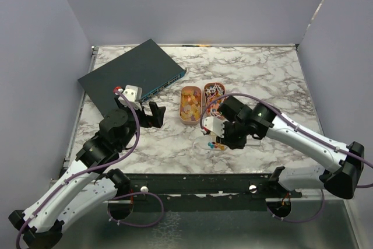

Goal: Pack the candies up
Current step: Place the fake candies in the packing bottle.

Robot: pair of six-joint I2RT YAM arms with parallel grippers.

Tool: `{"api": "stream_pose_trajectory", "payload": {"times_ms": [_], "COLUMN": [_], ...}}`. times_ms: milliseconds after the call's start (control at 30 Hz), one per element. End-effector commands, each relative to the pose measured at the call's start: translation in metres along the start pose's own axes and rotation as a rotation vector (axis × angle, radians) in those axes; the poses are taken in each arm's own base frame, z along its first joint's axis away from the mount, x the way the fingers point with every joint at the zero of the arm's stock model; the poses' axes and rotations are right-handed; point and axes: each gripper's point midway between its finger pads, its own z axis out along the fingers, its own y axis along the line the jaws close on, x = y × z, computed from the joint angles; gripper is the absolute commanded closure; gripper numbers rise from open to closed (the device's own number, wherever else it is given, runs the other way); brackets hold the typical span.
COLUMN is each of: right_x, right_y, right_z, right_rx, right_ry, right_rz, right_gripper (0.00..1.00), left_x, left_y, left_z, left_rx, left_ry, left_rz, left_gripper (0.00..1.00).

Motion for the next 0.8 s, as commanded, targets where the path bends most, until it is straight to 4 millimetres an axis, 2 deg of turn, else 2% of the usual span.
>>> {"api": "stream_pose_trajectory", "payload": {"times_ms": [0,500,767], "right_x": [0.012,0.020,0.014], "right_y": [0.001,-0.007,-0.012], "right_z": [-0.006,-0.012,-0.013], "right_rx": [0.003,0.070,0.116], "right_ry": [0.127,0.343,0.417], "right_rz": [-0.027,-0.036,-0.070], "right_gripper": [1.00,0.99,1.00], "left_x": [0.002,-0.001,-0.001], "left_y": [-0.003,-0.004,-0.005], "left_z": [-0.002,-0.004,-0.005], "left_rx": [0.021,0.029,0.035], "left_ry": [0.001,-0.009,-0.013], "left_rz": [-0.002,-0.005,-0.007], "left_gripper": [0.01,0.01,0.01]}}
